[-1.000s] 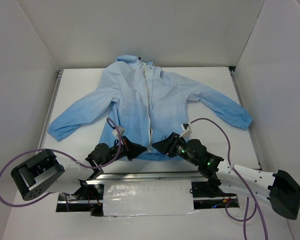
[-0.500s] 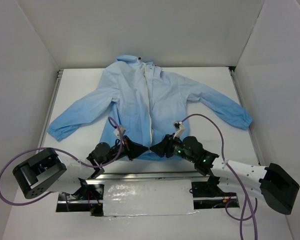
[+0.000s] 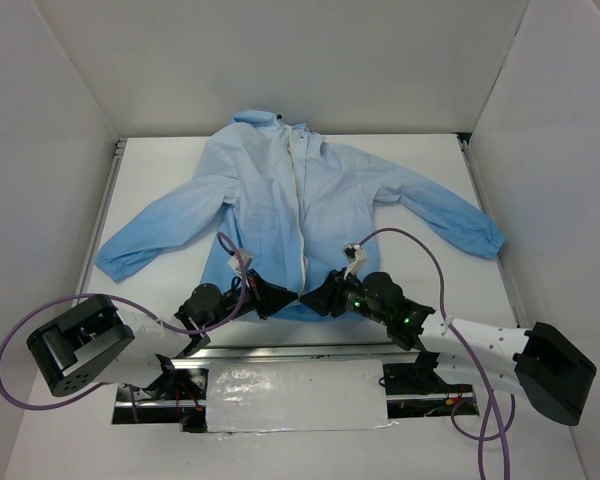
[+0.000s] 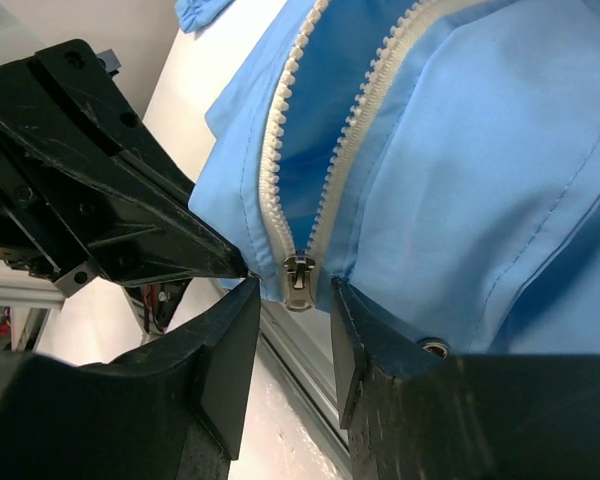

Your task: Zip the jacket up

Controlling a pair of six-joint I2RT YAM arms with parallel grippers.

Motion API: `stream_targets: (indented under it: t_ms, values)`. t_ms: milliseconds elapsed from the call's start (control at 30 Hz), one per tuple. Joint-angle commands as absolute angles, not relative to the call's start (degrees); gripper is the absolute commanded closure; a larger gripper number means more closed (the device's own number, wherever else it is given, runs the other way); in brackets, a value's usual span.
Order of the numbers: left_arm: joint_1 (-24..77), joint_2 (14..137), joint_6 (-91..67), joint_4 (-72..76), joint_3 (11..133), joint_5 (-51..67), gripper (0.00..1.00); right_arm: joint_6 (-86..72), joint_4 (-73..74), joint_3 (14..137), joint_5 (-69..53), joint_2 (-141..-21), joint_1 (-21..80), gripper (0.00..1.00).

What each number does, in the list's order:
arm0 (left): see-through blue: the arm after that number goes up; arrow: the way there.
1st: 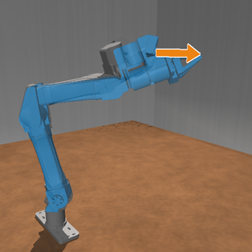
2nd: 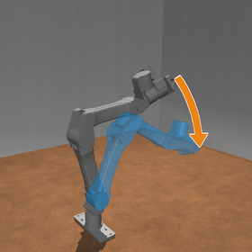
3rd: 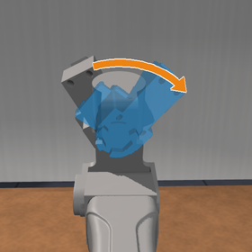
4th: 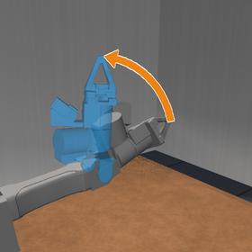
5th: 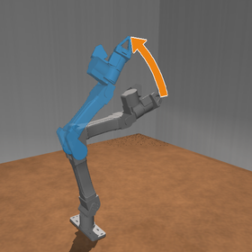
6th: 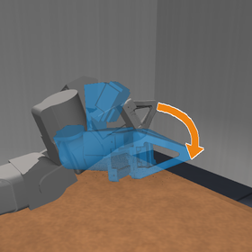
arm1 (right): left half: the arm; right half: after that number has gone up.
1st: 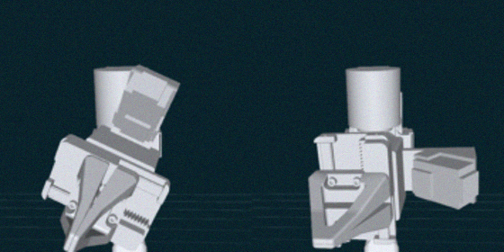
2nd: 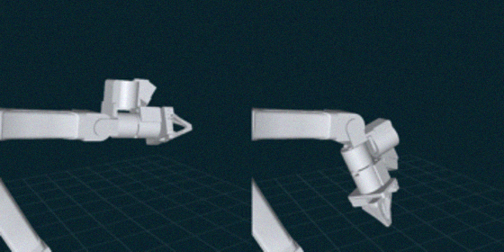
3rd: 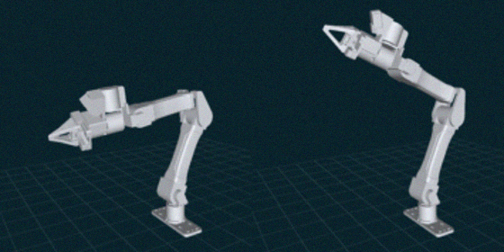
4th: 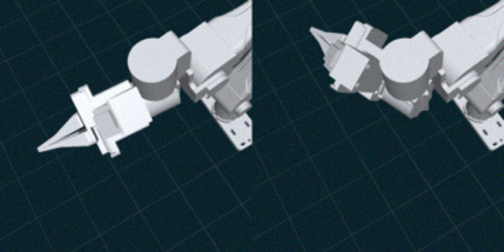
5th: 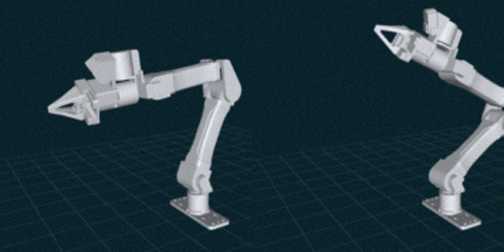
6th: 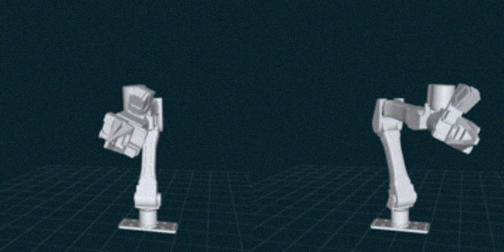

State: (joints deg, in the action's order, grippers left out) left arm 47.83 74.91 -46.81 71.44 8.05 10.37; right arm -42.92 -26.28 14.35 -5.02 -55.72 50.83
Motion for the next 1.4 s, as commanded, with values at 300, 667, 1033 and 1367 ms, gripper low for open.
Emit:
stream_targets:
  t_ms: [300, 667, 1033, 1367]
  values:
    - [48.16, 75.06, -46.84, 77.52, 10.11, 12.13, 1.0, -43.24, -30.05, 14.42, -6.14, -57.04, 50.27, 0.58]
    - [48.16, 76.64, -48.95, 81.82, 9.32, 12.66, 1.0, -49.12, -36.38, 11.52, -12.74, -56.95, 48.61, 0.53]
    - [48.08, 81.56, -51.77, 91.75, 8.0, 13.36, 1.0, -54.22, -43.68, 8.62, -18.19, -58.62, 45.62, 0.57]
    - [48.08, 78.58, -52.47, 84.89, 7.03, 4.49, 1.0, -60.2, -33.11, 9.24, -13.25, -56.86, 45.62, 0.49]
